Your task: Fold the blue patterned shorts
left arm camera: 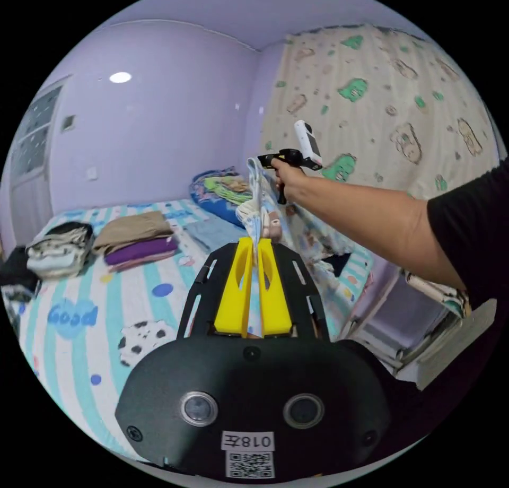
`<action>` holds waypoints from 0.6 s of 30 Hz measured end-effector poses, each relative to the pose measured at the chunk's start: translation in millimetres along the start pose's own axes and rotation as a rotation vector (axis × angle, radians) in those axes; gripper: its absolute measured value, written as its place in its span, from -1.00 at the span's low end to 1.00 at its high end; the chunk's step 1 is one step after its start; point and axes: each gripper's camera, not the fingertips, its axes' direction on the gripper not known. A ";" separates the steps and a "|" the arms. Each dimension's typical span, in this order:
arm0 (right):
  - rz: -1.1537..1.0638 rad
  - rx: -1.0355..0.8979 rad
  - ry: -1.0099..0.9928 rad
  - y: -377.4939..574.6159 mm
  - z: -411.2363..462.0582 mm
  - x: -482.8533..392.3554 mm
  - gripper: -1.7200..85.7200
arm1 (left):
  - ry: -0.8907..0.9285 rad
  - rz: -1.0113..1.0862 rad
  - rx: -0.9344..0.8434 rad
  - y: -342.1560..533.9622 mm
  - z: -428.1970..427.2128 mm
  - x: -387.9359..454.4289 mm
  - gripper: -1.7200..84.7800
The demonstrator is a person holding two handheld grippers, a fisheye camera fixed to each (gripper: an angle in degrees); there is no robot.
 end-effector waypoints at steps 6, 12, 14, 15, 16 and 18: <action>-0.473 -0.057 -0.382 -100.4 102.7 -290.2 -0.95 | -0.234 -0.397 0.020 119.4 -63.3 -200.6 -0.98; -0.796 -0.483 -0.412 -93.0 218.9 -532.7 -0.78 | -0.523 -0.766 -0.111 260.0 -102.5 -332.8 -0.98; -0.905 -0.527 -0.348 -91.8 229.0 -550.7 -0.76 | -0.475 -0.907 -0.178 307.5 -93.1 -362.2 -0.98; -0.960 -0.495 -0.314 -98.5 227.1 -546.0 -0.75 | -0.369 -1.027 -0.159 340.2 -84.3 -377.3 -0.98; -1.014 -0.449 -0.277 -109.9 222.2 -530.7 -0.75 | -0.309 -1.067 -0.117 353.0 -81.7 -382.0 -0.98; -1.063 -0.411 -0.234 -132.9 212.9 -490.5 -0.74 | -0.196 -1.119 -0.066 381.9 -65.6 -390.3 -0.98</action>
